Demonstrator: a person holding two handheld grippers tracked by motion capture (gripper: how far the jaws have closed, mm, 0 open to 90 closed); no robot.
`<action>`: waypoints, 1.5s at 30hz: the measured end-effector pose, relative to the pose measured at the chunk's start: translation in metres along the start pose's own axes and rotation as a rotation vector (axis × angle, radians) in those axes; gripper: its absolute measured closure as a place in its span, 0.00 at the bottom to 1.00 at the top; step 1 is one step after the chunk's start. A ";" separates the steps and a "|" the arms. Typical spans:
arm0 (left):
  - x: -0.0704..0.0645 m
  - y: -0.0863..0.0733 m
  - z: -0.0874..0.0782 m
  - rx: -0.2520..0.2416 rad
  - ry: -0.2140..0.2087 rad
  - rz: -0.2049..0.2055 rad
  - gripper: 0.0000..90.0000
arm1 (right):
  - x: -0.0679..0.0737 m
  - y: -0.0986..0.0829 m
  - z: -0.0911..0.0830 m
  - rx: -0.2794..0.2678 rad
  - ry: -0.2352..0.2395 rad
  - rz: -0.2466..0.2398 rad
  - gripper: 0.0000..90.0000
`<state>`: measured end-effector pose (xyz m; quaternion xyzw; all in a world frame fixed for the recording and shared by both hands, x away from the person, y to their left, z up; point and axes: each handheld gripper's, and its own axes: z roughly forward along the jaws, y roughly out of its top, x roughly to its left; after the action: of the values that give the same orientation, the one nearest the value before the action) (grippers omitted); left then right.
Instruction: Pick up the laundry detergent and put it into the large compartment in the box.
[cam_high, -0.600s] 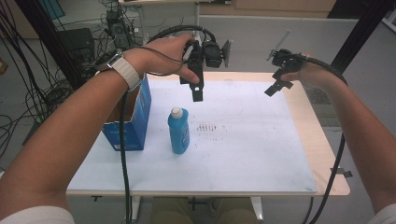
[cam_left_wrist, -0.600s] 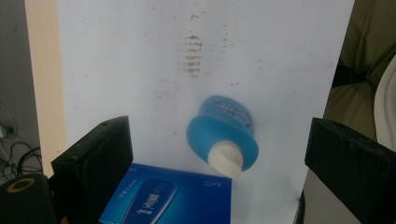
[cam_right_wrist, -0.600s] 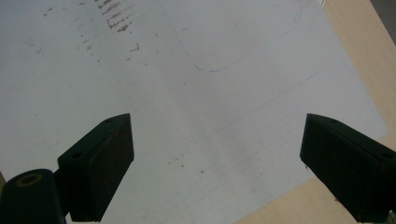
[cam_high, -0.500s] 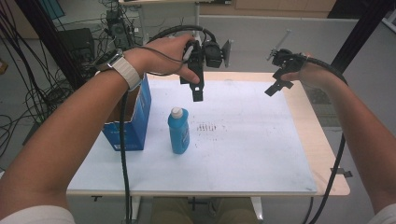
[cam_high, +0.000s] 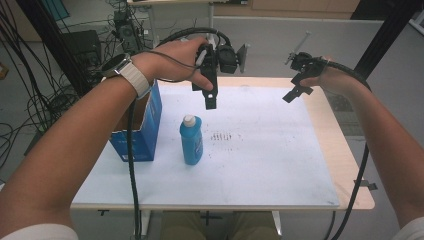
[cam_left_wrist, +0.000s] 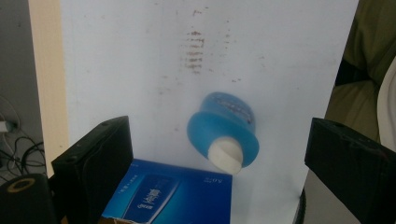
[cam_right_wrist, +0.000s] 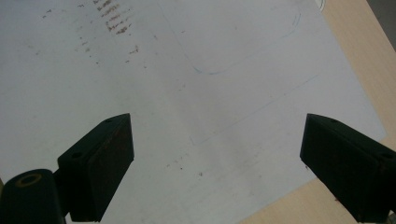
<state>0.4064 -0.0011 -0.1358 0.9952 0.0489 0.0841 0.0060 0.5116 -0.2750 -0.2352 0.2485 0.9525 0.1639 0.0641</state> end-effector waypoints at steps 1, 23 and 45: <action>0.000 0.000 0.000 0.000 0.000 0.000 0.09 | 0.000 0.000 0.000 0.000 0.000 0.000 0.11; 0.000 0.001 -0.003 -0.011 -0.001 -0.002 0.09 | 0.002 0.000 -0.002 -0.006 0.000 -0.001 0.10; 0.000 0.000 -0.003 -0.004 0.007 -0.016 0.09 | 0.002 0.001 -0.003 -0.009 -0.003 -0.002 0.10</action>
<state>0.4057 -0.0009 -0.1333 0.9945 0.0567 0.0876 0.0086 0.5096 -0.2741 -0.2327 0.2475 0.9519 0.1679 0.0667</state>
